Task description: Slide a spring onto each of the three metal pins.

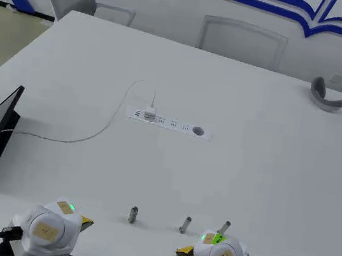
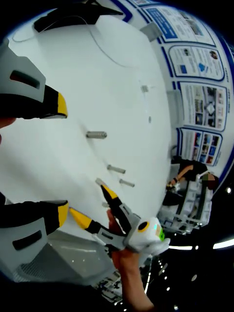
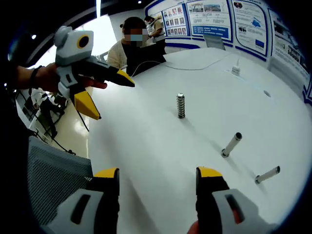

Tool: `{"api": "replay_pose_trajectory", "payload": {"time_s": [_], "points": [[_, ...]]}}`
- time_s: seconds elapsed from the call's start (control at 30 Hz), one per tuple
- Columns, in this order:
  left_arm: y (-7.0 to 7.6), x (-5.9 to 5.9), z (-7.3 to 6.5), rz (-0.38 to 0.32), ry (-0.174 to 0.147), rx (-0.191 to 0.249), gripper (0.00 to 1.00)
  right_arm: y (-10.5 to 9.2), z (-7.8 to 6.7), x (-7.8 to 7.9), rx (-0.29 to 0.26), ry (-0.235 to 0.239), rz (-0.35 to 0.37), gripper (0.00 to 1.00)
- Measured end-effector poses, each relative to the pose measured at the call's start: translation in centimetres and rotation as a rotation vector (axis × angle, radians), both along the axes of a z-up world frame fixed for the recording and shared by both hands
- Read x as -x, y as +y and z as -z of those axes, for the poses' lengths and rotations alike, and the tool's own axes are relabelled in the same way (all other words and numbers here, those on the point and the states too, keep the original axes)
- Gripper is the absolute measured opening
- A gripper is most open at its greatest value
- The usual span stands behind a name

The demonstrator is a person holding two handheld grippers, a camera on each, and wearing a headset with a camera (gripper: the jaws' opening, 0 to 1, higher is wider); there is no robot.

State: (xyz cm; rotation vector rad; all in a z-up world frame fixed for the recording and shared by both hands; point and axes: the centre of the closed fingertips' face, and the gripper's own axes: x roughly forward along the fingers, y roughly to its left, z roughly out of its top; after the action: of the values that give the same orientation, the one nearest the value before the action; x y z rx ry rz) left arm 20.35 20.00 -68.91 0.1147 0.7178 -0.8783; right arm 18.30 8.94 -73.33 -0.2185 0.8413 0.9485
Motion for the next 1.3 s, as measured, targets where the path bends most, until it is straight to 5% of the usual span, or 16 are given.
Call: {"api": "replay_pose_trajectory", "payload": {"time_s": [1.3], "points": [[-3.4,-0.6,0.9,0.035,0.022,-0.013,0.70,-8.0,-2.9,-1.7,-0.138,-0.059,0.292,0.77]]}}
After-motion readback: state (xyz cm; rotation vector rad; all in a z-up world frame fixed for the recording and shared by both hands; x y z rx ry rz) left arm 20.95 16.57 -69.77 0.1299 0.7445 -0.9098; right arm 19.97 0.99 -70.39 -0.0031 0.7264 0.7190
